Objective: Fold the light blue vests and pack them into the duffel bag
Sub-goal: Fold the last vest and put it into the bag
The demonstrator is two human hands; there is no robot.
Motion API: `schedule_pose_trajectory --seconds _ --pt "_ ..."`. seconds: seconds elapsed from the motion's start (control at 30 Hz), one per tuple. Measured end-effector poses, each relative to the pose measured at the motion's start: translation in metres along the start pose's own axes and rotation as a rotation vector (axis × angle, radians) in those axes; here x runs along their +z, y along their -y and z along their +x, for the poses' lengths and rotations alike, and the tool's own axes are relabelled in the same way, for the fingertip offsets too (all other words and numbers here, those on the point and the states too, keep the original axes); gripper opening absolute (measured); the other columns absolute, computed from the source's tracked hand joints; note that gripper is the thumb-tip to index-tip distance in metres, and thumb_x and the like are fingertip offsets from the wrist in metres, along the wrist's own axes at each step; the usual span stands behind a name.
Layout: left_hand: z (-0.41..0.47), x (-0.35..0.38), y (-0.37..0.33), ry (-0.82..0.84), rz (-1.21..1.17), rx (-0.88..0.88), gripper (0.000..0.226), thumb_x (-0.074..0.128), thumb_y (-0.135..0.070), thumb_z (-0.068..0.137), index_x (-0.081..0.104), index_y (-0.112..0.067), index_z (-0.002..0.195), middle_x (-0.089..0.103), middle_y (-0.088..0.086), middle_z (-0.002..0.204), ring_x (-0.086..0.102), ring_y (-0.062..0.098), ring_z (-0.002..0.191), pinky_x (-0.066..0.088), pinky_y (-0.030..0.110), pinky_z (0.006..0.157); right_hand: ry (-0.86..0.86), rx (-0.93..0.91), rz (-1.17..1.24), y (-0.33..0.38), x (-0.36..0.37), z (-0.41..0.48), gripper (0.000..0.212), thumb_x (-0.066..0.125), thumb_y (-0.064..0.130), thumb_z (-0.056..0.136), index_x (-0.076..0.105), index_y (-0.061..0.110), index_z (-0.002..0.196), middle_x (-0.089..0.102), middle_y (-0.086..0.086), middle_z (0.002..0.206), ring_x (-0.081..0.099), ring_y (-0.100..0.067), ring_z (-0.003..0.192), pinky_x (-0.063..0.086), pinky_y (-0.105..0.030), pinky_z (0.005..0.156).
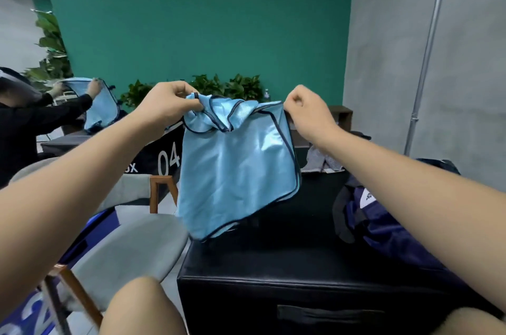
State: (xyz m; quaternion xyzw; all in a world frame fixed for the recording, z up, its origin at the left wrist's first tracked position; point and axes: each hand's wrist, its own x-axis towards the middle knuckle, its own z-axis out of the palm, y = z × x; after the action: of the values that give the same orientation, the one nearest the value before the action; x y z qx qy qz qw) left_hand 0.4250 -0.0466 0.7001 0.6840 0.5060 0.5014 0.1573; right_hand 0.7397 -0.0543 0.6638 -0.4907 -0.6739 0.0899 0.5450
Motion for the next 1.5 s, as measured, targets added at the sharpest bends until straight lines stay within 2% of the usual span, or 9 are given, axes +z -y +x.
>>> schedule_pose_trajectory --seconds 0.37,0.53,0.67,0.8,0.93,1.03,1.27,1.37,1.5 --pt "-0.013 0.022 0.027 0.05 0.008 -0.034 0.005 0.08 -0.014 0.092 0.078 -0.017 0.088 0.077 0.006 0.087 0.068 0.014 0.078 0.062 0.034 0.077 -0.128 -0.044 -0.198 0.031 -0.06 0.055 0.012 0.053 0.026 0.1 0.056 0.017 0.093 0.059 0.005 0.089 0.048 -0.014 0.077 0.038 -0.03 0.064" --pt "-0.016 0.022 0.037 0.019 0.061 -0.07 0.011 0.077 -0.013 0.093 0.079 -0.018 0.084 0.079 0.003 0.09 0.065 0.011 0.074 0.057 0.029 0.069 -0.155 -0.028 -0.233 0.029 -0.077 0.063 0.011 0.053 0.026 0.098 0.054 0.018 0.091 0.055 0.006 0.085 0.049 -0.017 0.081 0.038 -0.033 0.067" --pt "-0.015 0.019 0.033 0.001 0.04 -0.092 0.009 0.075 -0.012 0.095 0.079 -0.015 0.087 0.077 0.004 0.093 0.063 0.01 0.067 0.057 0.022 0.065 -0.142 0.042 -0.218 0.024 -0.083 0.062 0.014 0.054 0.032 0.091 0.056 0.019 0.086 0.064 0.001 0.085 0.062 -0.027 0.08 0.057 -0.041 0.075" --pt "-0.01 0.023 0.019 0.011 -0.008 -0.06 0.008 0.074 -0.01 0.094 0.079 -0.012 0.089 0.077 0.004 0.091 0.066 0.011 0.073 0.062 0.026 0.071 -0.05 0.071 -0.222 0.018 -0.078 0.059 0.015 0.056 0.024 0.092 0.06 0.012 0.085 0.068 -0.006 0.082 0.071 -0.028 0.073 0.065 -0.052 0.081" --pt "-0.007 0.032 -0.005 0.057 -0.141 -0.034 0.006 0.073 -0.003 0.095 0.078 -0.002 0.094 0.075 0.004 0.084 0.067 0.012 0.07 0.058 0.024 0.066 0.118 0.09 -0.175 0.023 -0.055 0.042 0.01 0.058 0.016 0.096 0.062 0.015 0.086 0.073 -0.007 0.085 0.068 -0.018 0.066 0.063 -0.035 0.068" --pt "-0.003 0.044 -0.024 0.087 -0.223 -0.003 0.007 0.073 0.0 0.094 0.077 0.004 0.098 0.075 0.008 0.086 0.071 0.017 0.077 0.064 0.033 0.078 0.295 0.113 -0.077 0.029 -0.031 0.028 0.009 0.054 0.011 0.097 0.061 0.012 0.092 0.08 -0.013 0.094 0.077 -0.019 0.073 0.058 -0.029 0.065" --pt "-0.002 0.076 -0.051 0.134 -0.283 0.067 0.006 0.077 -0.005 0.084 0.08 -0.008 0.089 0.079 0.013 0.09 0.074 0.024 0.086 0.061 0.055 0.099 0.518 0.051 -0.093 0.033 0.016 0.0 0.03 0.082 0.03 0.089 0.068 0.02 0.115 0.076 0.0 0.104 0.077 -0.016 0.091 0.067 -0.036 0.075" --pt "-0.008 0.083 -0.052 0.164 -0.359 0.069 0.015 0.078 -0.004 0.091 0.076 -0.003 0.106 0.078 0.014 0.099 0.076 0.021 0.091 0.065 0.042 0.09 0.402 0.029 -0.145 0.026 0.022 0.003 0.013 0.075 0.026 0.087 0.076 0.023 0.099 0.078 -0.003 0.096 0.077 -0.025 0.091 0.067 -0.048 0.077" --pt "-0.026 0.088 -0.033 0.176 -0.292 0.043 0.032 0.075 -0.021 0.096 0.066 -0.023 0.127 0.076 0.004 0.113 0.077 0.011 0.095 0.059 0.027 0.075 0.305 0.02 -0.217 0.015 0.009 0.018 0.02 0.069 0.032 0.075 0.072 0.016 0.086 0.075 -0.01 0.09 0.074 -0.038 0.09 0.063 -0.06 0.08"
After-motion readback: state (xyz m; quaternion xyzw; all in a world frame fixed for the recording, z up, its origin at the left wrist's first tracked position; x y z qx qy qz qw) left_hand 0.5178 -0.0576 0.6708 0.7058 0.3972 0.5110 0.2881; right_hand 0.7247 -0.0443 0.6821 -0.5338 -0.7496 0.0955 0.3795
